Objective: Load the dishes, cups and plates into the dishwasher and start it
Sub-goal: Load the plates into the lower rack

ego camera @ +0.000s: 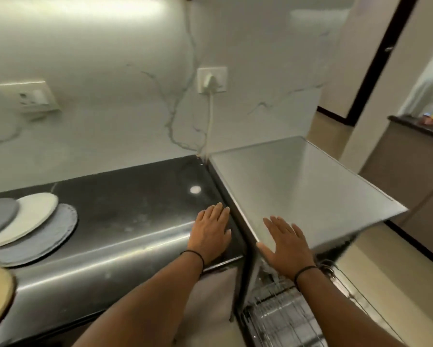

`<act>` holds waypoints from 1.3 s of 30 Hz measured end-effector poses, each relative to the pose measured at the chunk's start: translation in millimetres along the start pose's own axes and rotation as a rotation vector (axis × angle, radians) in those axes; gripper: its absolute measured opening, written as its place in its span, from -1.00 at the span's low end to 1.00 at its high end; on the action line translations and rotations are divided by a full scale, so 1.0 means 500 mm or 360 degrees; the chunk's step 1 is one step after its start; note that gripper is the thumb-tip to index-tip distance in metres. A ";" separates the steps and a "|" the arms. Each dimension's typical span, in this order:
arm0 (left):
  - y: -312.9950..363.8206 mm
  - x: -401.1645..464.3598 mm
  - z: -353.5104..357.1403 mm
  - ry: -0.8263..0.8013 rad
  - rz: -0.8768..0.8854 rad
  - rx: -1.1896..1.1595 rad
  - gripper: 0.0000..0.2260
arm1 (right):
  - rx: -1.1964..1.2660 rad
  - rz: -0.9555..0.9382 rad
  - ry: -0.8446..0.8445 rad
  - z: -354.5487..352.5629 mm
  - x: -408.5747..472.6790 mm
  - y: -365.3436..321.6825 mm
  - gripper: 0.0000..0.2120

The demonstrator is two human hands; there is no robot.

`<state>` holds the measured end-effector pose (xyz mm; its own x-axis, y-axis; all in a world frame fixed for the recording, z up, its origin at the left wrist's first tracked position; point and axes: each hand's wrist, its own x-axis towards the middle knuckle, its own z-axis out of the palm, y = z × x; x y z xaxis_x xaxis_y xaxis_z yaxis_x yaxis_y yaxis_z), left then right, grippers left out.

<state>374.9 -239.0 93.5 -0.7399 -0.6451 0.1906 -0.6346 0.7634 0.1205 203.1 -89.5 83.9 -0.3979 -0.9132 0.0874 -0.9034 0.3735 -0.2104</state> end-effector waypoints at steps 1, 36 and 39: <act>-0.049 -0.010 -0.005 0.0003 -0.0068 0.0016 -0.42 | 0.0014 -0.0025 -0.0003 0.003 0.025 -0.036 -0.19; -0.612 -0.532 -0.127 0.0245 -0.1688 0.0359 -0.47 | 0.0272 -0.1275 -0.0406 0.211 0.252 -0.785 -0.20; -0.597 -0.591 -0.158 0.0292 -0.1859 0.0376 -0.48 | 0.0396 -0.1312 -0.0416 0.213 0.224 -0.830 -0.22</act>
<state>800.7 -273.7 78.0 0.3389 -0.9139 0.2234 -0.9393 -0.3153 0.1352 550.7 -364.0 77.2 0.4377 -0.8950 0.0860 -0.8134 -0.4349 -0.3863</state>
